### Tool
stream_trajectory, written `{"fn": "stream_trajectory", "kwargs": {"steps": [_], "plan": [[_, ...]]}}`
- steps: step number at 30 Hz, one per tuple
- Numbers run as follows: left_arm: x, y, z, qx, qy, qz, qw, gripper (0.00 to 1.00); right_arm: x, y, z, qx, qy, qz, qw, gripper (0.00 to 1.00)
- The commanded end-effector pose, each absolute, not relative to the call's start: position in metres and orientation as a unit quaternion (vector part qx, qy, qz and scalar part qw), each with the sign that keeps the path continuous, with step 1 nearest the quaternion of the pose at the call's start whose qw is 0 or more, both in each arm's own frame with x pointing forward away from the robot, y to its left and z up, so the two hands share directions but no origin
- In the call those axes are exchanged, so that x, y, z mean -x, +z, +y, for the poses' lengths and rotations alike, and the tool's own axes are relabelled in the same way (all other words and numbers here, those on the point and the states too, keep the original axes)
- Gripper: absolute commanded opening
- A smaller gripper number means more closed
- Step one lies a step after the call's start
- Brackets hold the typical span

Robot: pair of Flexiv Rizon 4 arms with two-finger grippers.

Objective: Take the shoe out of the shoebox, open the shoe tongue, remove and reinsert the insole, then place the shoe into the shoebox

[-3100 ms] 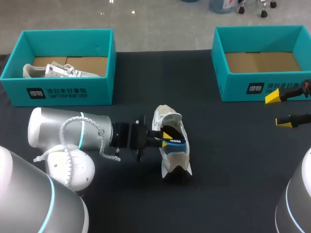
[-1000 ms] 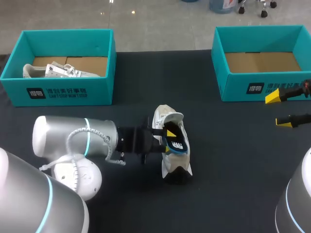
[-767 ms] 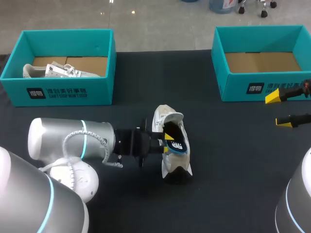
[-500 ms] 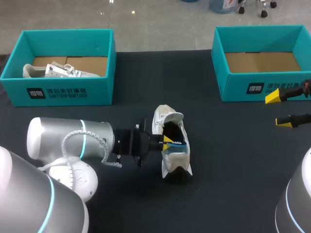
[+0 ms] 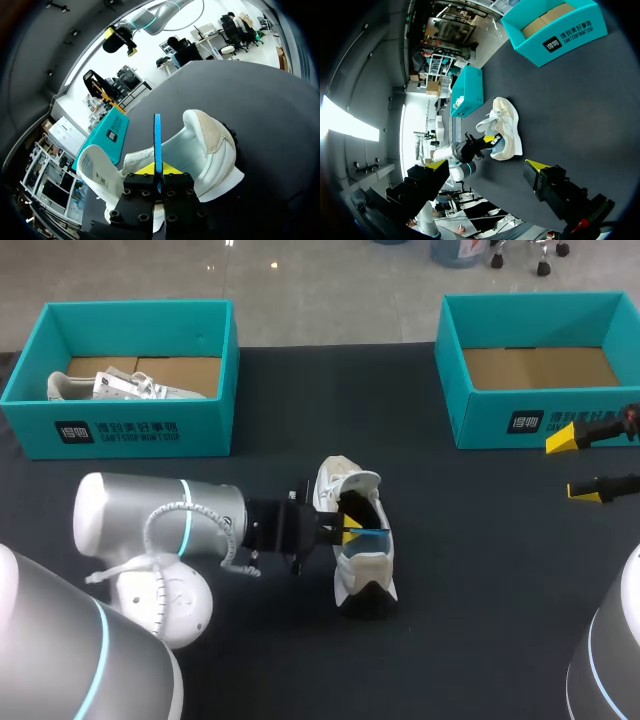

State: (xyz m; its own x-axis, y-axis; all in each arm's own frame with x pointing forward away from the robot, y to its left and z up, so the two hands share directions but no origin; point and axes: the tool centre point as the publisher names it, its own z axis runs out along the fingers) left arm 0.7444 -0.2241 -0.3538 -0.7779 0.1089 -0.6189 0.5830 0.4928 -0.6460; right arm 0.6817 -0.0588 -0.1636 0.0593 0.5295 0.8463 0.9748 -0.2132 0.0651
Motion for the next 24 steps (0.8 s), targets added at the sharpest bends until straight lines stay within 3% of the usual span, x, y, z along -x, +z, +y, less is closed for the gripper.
{"fn": "stream_trajectory", "kwargs": {"steps": [1,7,9,10,12,19,24], "plan": [[-0.742,-0.354,-0.227,-0.209,-0.451,0.828,0.258,0.00,-0.681,-0.164,-0.058,0.672,-0.394,-0.560,0.281,1.00],[-0.735,-0.352,-0.226,-0.211,-0.452,0.828,0.256,0.00,-0.681,-0.164,-0.058,0.672,-0.394,-0.560,0.281,1.00],[-0.731,-0.348,-0.225,-0.211,-0.453,0.827,0.258,0.29,-0.681,-0.164,-0.058,0.672,-0.394,-0.560,0.281,1.00],[-0.730,-0.346,-0.224,-0.211,-0.453,0.826,0.261,0.36,-0.681,-0.164,-0.058,0.672,-0.394,-0.560,0.281,1.00],[-0.728,-0.343,-0.222,-0.211,-0.452,0.826,0.263,0.40,-0.681,-0.164,-0.058,0.672,-0.394,-0.560,0.281,1.00],[-0.724,-0.337,-0.215,-0.208,-0.449,0.826,0.272,0.34,-0.681,-0.164,-0.058,0.672,-0.394,-0.560,0.281,1.00],[-0.722,-0.339,-0.217,-0.210,-0.446,0.827,0.269,0.20,-0.681,-0.164,-0.058,0.672,-0.394,-0.560,0.281,1.00]]}}
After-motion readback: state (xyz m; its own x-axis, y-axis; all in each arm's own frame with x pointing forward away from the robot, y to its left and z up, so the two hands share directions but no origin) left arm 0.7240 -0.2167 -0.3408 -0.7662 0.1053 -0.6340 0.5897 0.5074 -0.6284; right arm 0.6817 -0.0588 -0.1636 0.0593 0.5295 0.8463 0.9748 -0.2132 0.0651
